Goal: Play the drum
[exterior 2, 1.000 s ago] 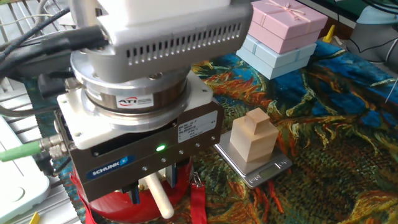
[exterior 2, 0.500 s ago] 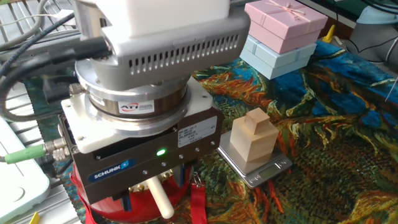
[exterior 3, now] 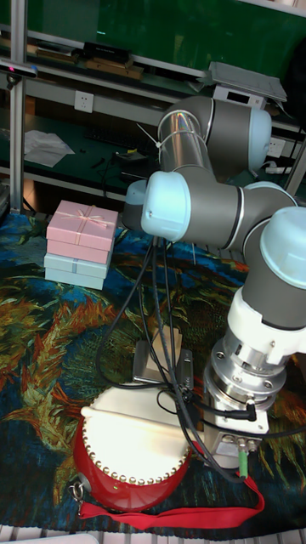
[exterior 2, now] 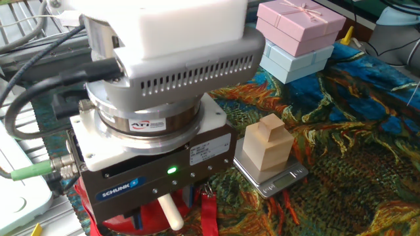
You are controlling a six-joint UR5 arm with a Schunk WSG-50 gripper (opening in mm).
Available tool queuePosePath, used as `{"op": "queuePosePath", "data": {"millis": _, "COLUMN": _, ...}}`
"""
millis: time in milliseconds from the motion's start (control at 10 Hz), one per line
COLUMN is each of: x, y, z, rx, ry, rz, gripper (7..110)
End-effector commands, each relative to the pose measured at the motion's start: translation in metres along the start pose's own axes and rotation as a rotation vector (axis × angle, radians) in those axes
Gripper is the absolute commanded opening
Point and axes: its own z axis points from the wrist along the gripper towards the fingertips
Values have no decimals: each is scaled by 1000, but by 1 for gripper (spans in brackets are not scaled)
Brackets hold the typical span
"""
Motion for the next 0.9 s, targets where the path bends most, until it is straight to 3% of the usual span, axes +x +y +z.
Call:
{"op": "queuePosePath", "data": {"millis": 0, "x": -1, "y": -1, "z": 5, "rx": 14, "ry": -1, "rz": 41, "gripper": 44}}
{"op": "queuePosePath", "data": {"millis": 200, "x": -1, "y": -6, "z": 7, "rx": 31, "ry": 2, "rz": 67, "gripper": 44}}
{"op": "queuePosePath", "data": {"millis": 300, "x": 0, "y": -5, "z": 7, "rx": 32, "ry": 3, "rz": 79, "gripper": 7}}
{"op": "queuePosePath", "data": {"millis": 800, "x": 3, "y": -7, "z": 7, "rx": 40, "ry": 16, "rz": 136, "gripper": 7}}
